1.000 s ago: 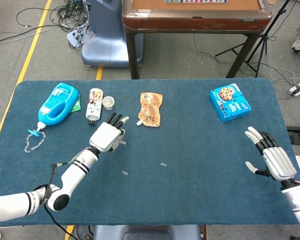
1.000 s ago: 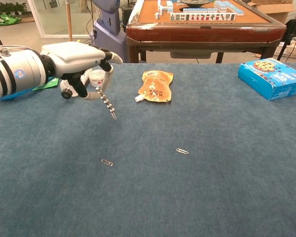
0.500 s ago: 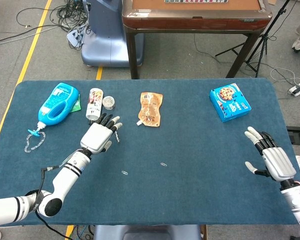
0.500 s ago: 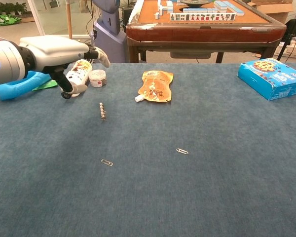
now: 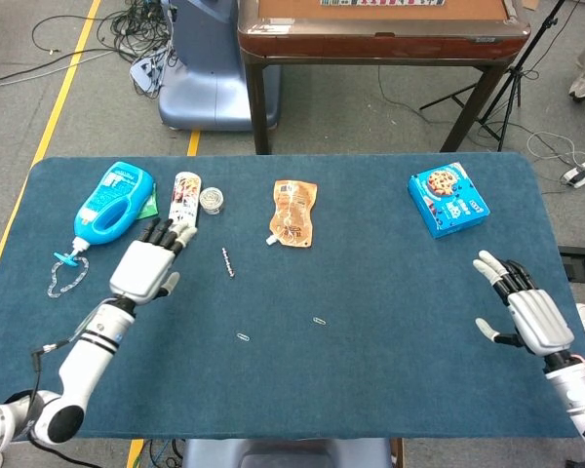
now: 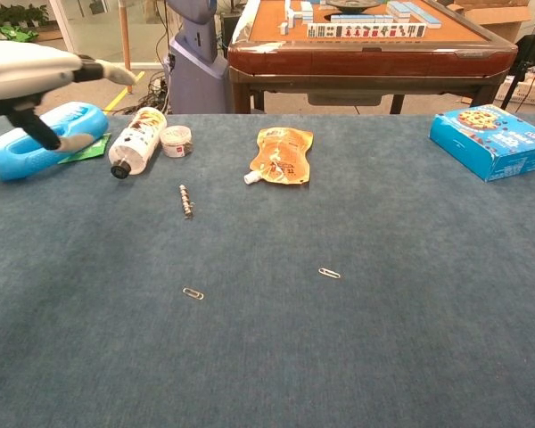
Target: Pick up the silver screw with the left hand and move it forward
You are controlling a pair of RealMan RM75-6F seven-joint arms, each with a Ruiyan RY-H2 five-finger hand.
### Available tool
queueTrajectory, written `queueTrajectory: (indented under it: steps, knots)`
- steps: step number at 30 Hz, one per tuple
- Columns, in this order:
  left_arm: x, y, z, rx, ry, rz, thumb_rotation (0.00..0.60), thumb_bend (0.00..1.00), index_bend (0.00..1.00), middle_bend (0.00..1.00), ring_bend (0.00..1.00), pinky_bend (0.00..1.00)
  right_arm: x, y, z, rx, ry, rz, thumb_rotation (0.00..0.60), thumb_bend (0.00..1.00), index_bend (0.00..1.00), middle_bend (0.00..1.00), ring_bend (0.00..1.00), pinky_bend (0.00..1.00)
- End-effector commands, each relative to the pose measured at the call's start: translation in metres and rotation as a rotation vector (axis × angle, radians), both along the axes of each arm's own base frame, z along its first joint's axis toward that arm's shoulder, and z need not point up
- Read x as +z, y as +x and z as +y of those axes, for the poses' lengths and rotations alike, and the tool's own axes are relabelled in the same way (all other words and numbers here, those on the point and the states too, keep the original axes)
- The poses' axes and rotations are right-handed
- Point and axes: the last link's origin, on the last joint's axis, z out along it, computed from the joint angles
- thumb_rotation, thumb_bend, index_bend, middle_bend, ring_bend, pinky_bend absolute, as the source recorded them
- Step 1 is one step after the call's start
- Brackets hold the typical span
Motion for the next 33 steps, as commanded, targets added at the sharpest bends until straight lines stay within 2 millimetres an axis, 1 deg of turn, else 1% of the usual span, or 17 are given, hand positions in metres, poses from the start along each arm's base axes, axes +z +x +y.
queueTrajectory:
  steps: [1, 5, 10, 13, 16, 19, 20, 23, 33]
  knots:
    - [0.027, -0.037, -0.02, 0.066, 0.064, -0.031, 0.6, 0.43, 0.02, 0.0, 0.0, 0.0, -0.002, 0.002, 0.002, 0.01, 0.006, 0.004, 0.6, 0.31, 0.0, 0.0, 0.0, 0.0]
    - [0.053, -0.072, -0.041, 0.137, 0.136, -0.077, 0.6, 0.43, 0.0, 0.0, 0.0, 0.0, -0.009, 0.006, 0.005, 0.026, 0.023, 0.02, 0.6, 0.31, 0.0, 0.0, 0.0, 0.0]
    - [0.078, -0.105, -0.066, 0.187, 0.205, -0.126, 0.6, 0.43, 0.0, 0.0, 0.0, 0.0, -0.023, 0.006, 0.007, 0.027, 0.06, 0.052, 0.6, 0.31, 0.0, 0.0, 0.0, 0.0]
    - [0.085, -0.12, -0.078, 0.192, 0.229, -0.159, 0.6, 0.43, 0.0, 0.0, 0.0, 0.0, -0.029, 0.004, 0.006, 0.021, 0.071, 0.077, 0.6, 0.31, 0.0, 0.0, 0.0, 0.0]
    - [0.085, -0.138, -0.088, 0.203, 0.234, -0.194, 0.6, 0.43, 0.0, 0.0, 0.0, 0.0, -0.035, 0.003, 0.006, 0.021, 0.08, 0.104, 0.6, 0.31, 0.0, 0.0, 0.0, 0.0]
    - [0.083, -0.159, -0.092, 0.247, 0.213, -0.213, 0.6, 0.43, 0.0, 0.0, 0.0, 0.0, -0.042, 0.003, 0.006, 0.02, 0.079, 0.122, 0.6, 0.31, 0.0, 0.0, 0.0, 0.0]
    - [0.084, -0.164, -0.092, 0.255, 0.214, -0.212, 0.6, 0.43, 0.0, 0.0, 0.0, 0.0, -0.043, 0.004, 0.006, 0.019, 0.077, 0.124, 0.6, 0.31, 0.0, 0.0, 0.0, 0.0]
    - [0.087, -0.17, -0.09, 0.255, 0.223, -0.214, 0.6, 0.43, 0.0, 0.0, 0.0, 0.0, -0.047, 0.004, 0.006, 0.016, 0.074, 0.137, 0.6, 0.31, 0.0, 0.0, 0.0, 0.0]
    - [0.089, -0.17, -0.09, 0.22, 0.233, -0.186, 0.6, 0.43, 0.0, 0.0, 0.0, 0.0, -0.053, 0.005, 0.009, 0.024, 0.088, 0.151, 0.6, 0.31, 0.0, 0.0, 0.0, 0.0]
